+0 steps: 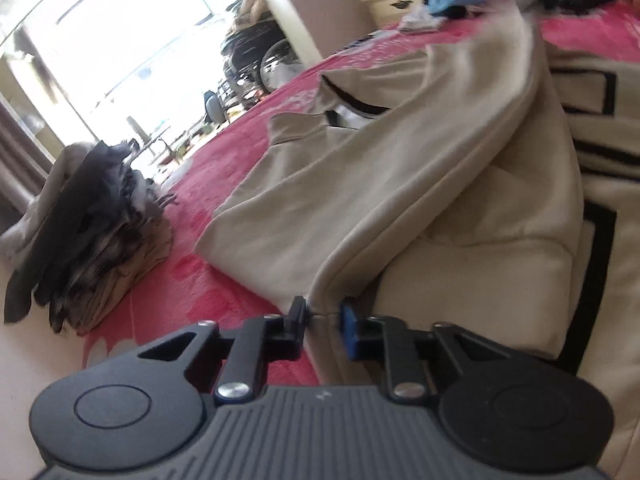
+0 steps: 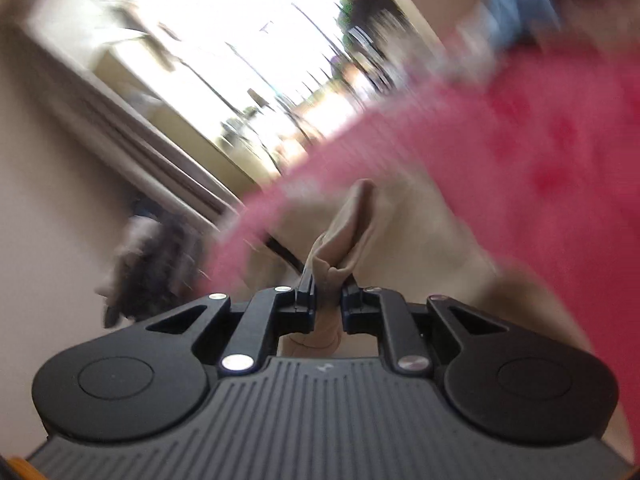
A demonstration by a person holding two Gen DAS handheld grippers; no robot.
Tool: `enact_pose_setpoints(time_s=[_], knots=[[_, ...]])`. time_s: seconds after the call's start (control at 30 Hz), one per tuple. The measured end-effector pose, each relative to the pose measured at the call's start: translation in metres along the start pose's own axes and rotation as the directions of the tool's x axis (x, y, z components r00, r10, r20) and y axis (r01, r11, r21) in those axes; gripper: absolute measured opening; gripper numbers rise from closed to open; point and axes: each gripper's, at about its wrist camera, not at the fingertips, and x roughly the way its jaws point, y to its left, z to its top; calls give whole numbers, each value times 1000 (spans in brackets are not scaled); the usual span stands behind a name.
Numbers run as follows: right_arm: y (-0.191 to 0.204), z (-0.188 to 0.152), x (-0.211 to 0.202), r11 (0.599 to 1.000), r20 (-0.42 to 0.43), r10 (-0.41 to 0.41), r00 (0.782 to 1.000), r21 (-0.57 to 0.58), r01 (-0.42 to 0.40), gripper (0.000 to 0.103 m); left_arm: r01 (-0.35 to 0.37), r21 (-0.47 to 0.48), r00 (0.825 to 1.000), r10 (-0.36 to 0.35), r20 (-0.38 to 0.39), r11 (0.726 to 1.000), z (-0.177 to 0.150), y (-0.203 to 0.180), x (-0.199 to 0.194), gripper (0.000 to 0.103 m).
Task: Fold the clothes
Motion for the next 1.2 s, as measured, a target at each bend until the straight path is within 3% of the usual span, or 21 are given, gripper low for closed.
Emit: enact_pose_setpoints(time_s=[0.07,0.17,0.27,0.37,0.53,0.67,0.8,0.93,1.07,1.2], knots=[[-29,-13,14,991,-67,-114,991,69,119,15,-24,46,999,23,26,999,-4,-6,-3,13],[-40,-23,0,985,7,-115,993,130,113,19,-52,94,996,46,70,994,-12,-10,-12,12],[-22,-19,-17,988,109,-147,983,66,140,20,-48,160,996,35,83,986,-22,-12,-16,12],[1,-18,-20,991,133,-131,982,-15,134,20,-43,237,996,23,86,971,-30,-19,-17,12],[49,-42,5,979,18,-22,1000,-202,26,20,-13,263,998,-4,62,965,-34,-21,-11,14],[73,-75,37,949,-91,30,995,-310,-57,22,16,215,999,-27,46,977,-37,-14,-12,16],[61,-103,66,924,-164,-56,985,-381,-11,26,37,147,999,-40,19,988,-40,-1,-21,20],[77,-100,55,908,-148,-114,982,-416,43,27,36,36,999,-36,2,999,-37,16,-38,38],[104,-104,38,894,-118,-49,992,-447,-9,28,53,-103,996,-45,76,993,-23,34,-53,43],[125,-117,50,868,-130,-18,991,-494,-48,27,113,-171,989,-93,117,979,2,30,-34,44]])
